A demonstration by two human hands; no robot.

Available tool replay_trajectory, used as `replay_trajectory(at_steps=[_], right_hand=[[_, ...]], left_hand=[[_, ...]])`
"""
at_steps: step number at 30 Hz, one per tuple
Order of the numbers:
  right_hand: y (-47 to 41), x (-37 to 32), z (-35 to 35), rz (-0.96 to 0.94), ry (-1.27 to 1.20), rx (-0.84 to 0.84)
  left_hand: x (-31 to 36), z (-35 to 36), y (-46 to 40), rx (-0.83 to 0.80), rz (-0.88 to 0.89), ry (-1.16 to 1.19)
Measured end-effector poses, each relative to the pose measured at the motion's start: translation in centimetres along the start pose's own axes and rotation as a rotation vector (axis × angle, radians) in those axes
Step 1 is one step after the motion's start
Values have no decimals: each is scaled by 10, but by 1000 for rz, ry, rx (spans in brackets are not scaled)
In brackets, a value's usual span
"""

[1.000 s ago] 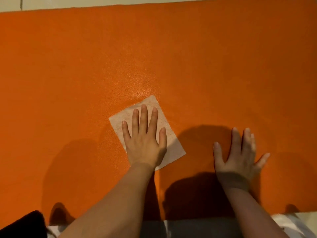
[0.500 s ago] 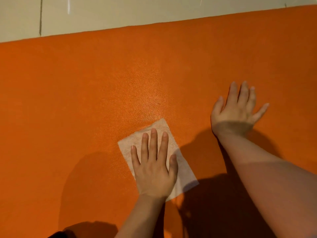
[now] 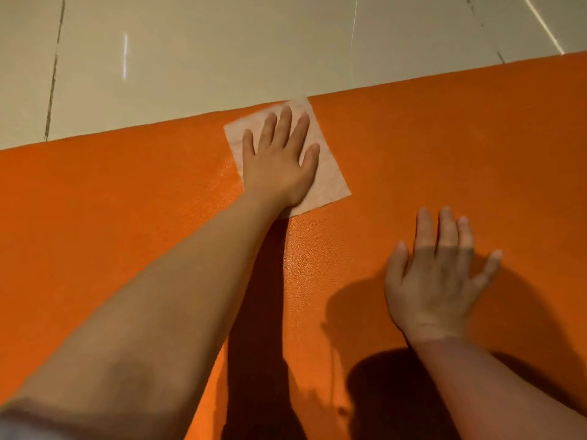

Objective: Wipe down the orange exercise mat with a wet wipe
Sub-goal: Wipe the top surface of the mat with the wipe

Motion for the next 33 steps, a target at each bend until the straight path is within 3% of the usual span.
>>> replay_trajectory(at_steps=[4,8,10,13,16,21,24,27,30,33], right_hand=[[0,-2,1,-6,16,-22],[-2,-5,0,-3,10,-7],[-3,-4,0,17,10,1],[-4,-5,0,18,15,8],[-6,-2,0,20,14,12],[-5,0,2,2,5,49],[-5,-1,3,-11,5,73],[-4,-3,3,-24,-35,98],[-2,-1,2,-31,-27,108],[-5,-2,3,-6,-30,73]], left_hand=[[1,-4,-10,-2,2,-29],[0,14,53,-10,81,-42],[1,27,103,-31,209,-66],[-4,42,161,-75,547,-175],[-21,36,139,-95,690,-247],[-51,-6,16,-81,337,-212],[-82,-25,-15,-45,124,-124],[-146,-41,8,24,-140,-33],[-232,-51,67,37,-536,48],[-255,-51,93,27,-768,124]])
Point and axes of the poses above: each hand's wrist, its own y-axis away from the middle knuckle, its own z-axis out of the palm, x = y × z, the point moved 4 cm from there along -y, towards the middle knuckle, and after that the axes turned 6 degrees about -x, right-handed, at the moved point
